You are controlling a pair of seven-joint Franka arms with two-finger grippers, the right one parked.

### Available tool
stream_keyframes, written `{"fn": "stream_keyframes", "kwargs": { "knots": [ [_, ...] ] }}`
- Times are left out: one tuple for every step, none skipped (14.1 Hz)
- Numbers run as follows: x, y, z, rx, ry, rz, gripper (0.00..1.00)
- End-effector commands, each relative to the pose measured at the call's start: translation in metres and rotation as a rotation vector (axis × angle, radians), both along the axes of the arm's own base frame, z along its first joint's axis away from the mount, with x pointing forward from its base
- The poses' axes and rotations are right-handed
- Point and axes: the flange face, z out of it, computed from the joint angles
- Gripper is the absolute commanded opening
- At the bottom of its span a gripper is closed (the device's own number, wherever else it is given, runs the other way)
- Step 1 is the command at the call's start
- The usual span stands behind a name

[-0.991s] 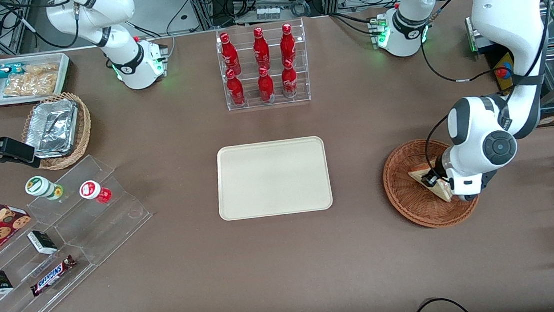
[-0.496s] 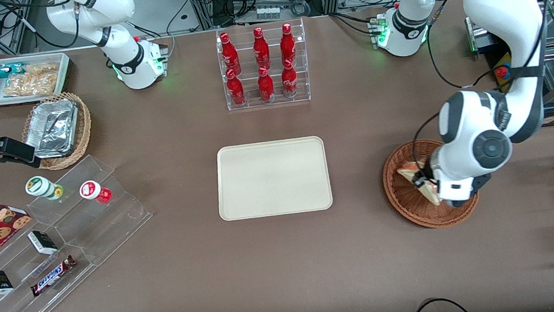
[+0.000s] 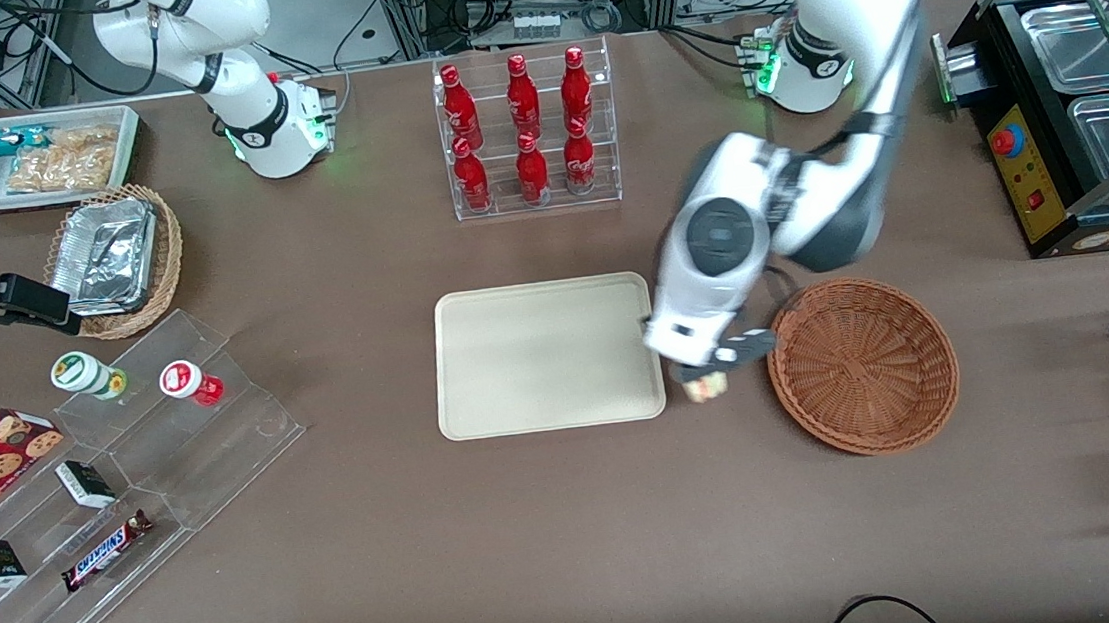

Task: Place sandwich from basket to tray
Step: 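Lift the sandwich and carry it with the left gripper over the cream tray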

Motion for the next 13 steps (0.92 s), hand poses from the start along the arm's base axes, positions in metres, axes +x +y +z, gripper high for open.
{"fn": "stream_keyframes", "kwargs": {
  "knots": [
    [-0.001,-0.064,-0.034,0.002,-0.006,-0.071,0.27],
    [-0.008,-0.082,-0.046,0.001,-0.001,-0.095,0.27],
    [-0.014,-0.098,-0.057,-0.001,0.003,-0.115,0.27],
    [-0.023,-0.110,-0.069,0.003,0.009,-0.136,0.27],
    [-0.029,-0.122,-0.079,0.000,0.008,-0.156,0.27],
    [-0.030,-0.128,-0.088,-0.005,0.008,-0.161,0.28],
    [-0.036,-0.137,-0.099,-0.009,0.010,-0.171,0.28],
    [-0.041,-0.145,-0.111,-0.015,0.005,-0.182,0.29],
    [-0.046,-0.150,-0.122,-0.017,0.005,-0.190,0.29],
    [-0.050,-0.153,-0.131,-0.012,0.004,-0.198,0.29],
    [-0.052,-0.155,-0.134,-0.013,0.001,-0.203,0.29],
    [-0.052,-0.155,-0.135,-0.014,0.001,-0.205,0.33],
    [-0.052,-0.155,-0.134,-0.015,0.000,-0.206,0.52]
  ]
}}
